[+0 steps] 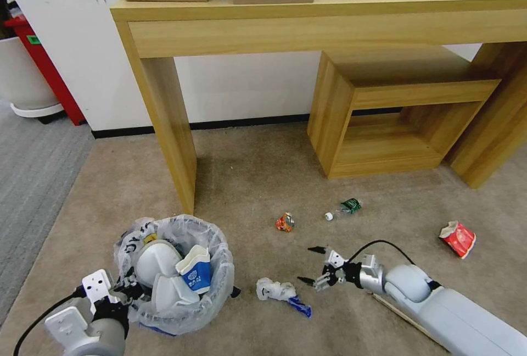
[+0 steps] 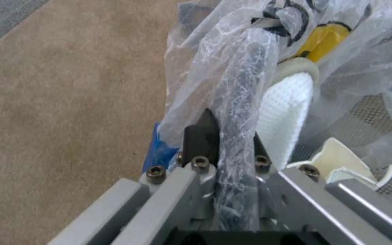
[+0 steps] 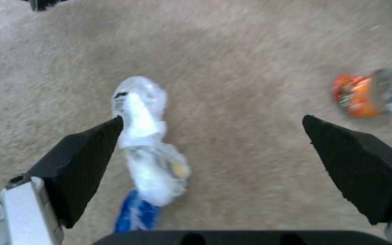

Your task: Pick up the trash bin and place the garbage on the floor into it.

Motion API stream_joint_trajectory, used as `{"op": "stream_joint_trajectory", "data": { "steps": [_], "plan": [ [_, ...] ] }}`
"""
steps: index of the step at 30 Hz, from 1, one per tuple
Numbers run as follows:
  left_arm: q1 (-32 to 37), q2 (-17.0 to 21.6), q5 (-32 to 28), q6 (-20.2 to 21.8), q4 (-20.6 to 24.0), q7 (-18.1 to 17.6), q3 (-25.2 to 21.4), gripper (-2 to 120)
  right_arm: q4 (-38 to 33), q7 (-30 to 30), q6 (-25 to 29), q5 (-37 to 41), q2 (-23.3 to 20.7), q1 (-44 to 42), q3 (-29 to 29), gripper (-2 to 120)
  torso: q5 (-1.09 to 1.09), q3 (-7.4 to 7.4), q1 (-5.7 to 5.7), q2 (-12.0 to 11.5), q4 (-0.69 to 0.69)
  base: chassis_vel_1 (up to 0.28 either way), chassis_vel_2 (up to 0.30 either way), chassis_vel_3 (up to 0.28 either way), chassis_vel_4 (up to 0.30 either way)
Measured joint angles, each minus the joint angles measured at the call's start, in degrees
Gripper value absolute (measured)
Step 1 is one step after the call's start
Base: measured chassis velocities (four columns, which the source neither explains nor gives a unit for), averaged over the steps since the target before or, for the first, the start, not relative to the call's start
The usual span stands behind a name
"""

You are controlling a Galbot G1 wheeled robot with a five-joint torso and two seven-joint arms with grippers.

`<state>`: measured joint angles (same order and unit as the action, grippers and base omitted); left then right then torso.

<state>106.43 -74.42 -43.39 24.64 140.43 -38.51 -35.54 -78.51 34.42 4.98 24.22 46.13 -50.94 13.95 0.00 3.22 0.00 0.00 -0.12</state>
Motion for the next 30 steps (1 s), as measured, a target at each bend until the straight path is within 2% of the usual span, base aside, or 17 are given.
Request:
{"op": "stream_joint_trajectory", "data": {
  "steps": [7, 17, 30],
  "plan": [
    [0.6, -1.2, 1.2, -0.2, -0.2, 0.4, 0.2, 0, 1.3, -1.2, -1.0, -1.6, 2.0, -0.6, 2.3, 100, 0.00, 0.00, 0.00, 0.0, 0.00, 0.000, 0.000, 0.000, 0.000],
    [0.6, -2.9, 4.2, -0.6, -1.1, 0.9, 2.7, 0, 4.9, -1.9, 1.4, -4.0, 4.8, -1.6, 3.4, 100, 0.00, 0.00, 0.00, 0.0, 0.00, 0.000, 0.000, 0.000, 0.000],
    [0.6, -2.7, 4.7, -0.7, -1.6, 1.0, 3.1, 0, 9.4, -1.9, 3.5, -6.9, 7.7, -2.4, 3.1, 100, 0.00, -0.01, 0.00, 0.0, 0.00, 0.000, 0.000, 0.000, 0.000]
  ]
}}
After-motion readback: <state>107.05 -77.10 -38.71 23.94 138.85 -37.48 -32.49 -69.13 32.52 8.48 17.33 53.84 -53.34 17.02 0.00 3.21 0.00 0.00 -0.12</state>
